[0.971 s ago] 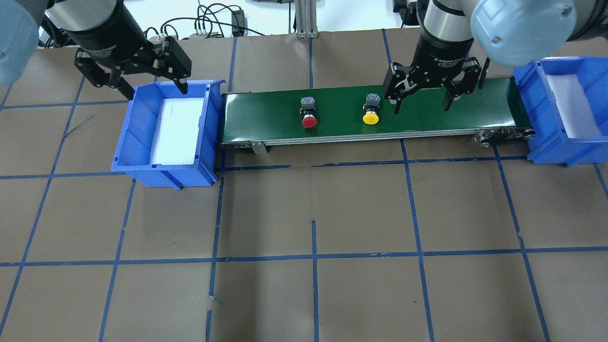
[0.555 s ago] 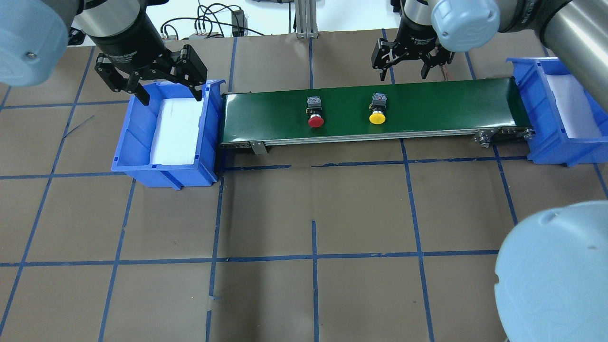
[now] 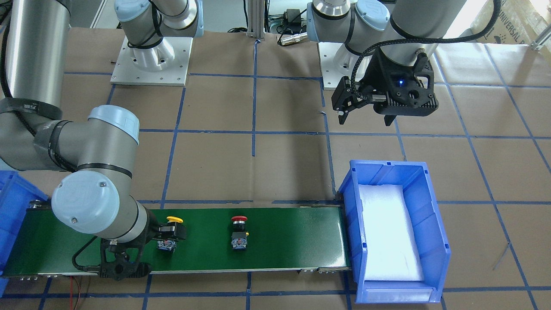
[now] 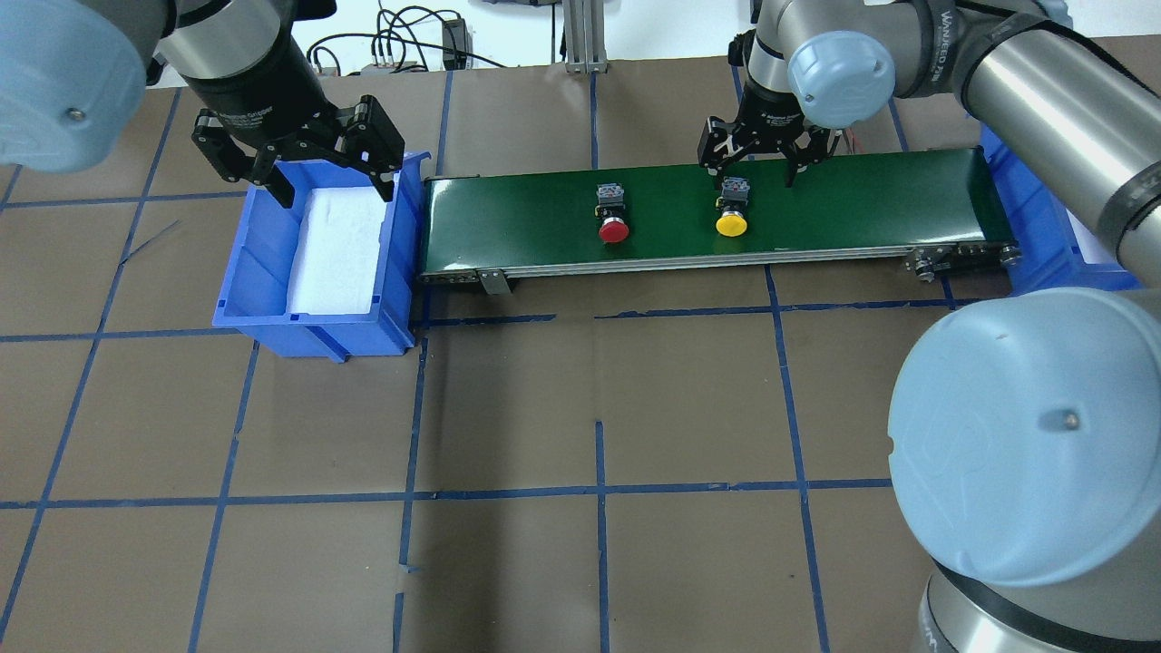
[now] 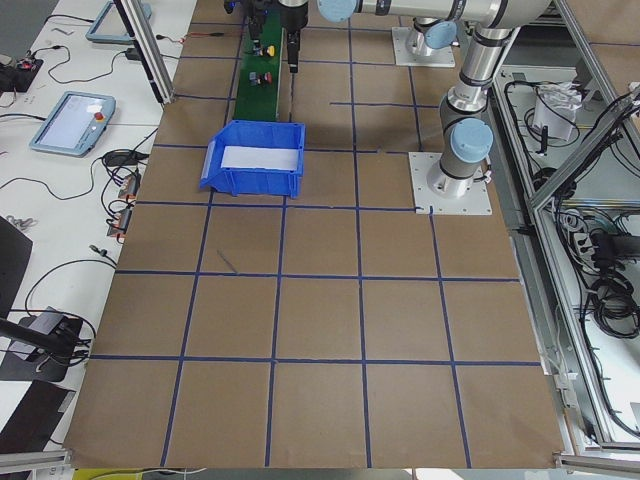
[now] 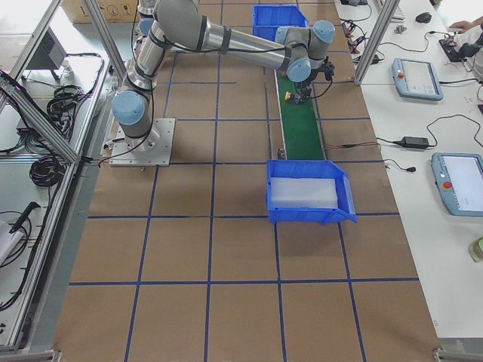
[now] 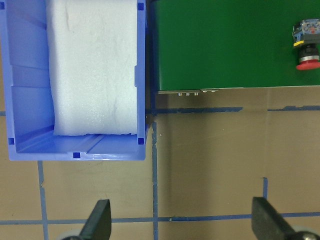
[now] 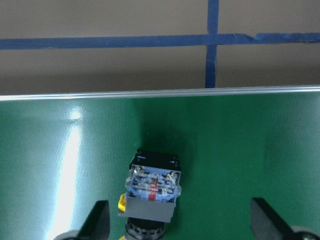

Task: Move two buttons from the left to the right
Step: 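Lower the right gripper onto the yellow button on the belt and grasp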

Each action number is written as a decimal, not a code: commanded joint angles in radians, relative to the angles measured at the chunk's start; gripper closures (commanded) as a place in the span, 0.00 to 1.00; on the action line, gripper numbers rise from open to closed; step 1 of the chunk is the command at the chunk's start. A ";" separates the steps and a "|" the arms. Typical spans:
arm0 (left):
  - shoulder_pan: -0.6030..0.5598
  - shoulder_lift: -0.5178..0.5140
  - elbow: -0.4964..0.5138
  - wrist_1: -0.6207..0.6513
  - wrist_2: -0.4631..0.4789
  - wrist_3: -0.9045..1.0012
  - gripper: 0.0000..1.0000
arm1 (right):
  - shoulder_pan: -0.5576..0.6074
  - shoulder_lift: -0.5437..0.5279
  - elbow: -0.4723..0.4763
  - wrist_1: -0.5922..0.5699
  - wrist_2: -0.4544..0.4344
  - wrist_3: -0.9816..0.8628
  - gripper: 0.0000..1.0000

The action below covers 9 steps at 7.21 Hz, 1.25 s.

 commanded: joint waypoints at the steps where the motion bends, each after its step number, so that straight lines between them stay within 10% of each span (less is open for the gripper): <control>1: 0.000 0.001 -0.001 0.000 0.000 0.002 0.00 | 0.000 0.022 -0.006 -0.005 0.001 0.000 0.00; 6: 0.003 0.020 -0.004 -0.010 0.001 0.005 0.00 | -0.012 0.040 -0.009 -0.019 -0.004 -0.009 0.06; 9: 0.004 0.015 0.013 -0.019 0.004 -0.002 0.00 | -0.017 0.037 -0.006 -0.013 -0.006 -0.009 0.60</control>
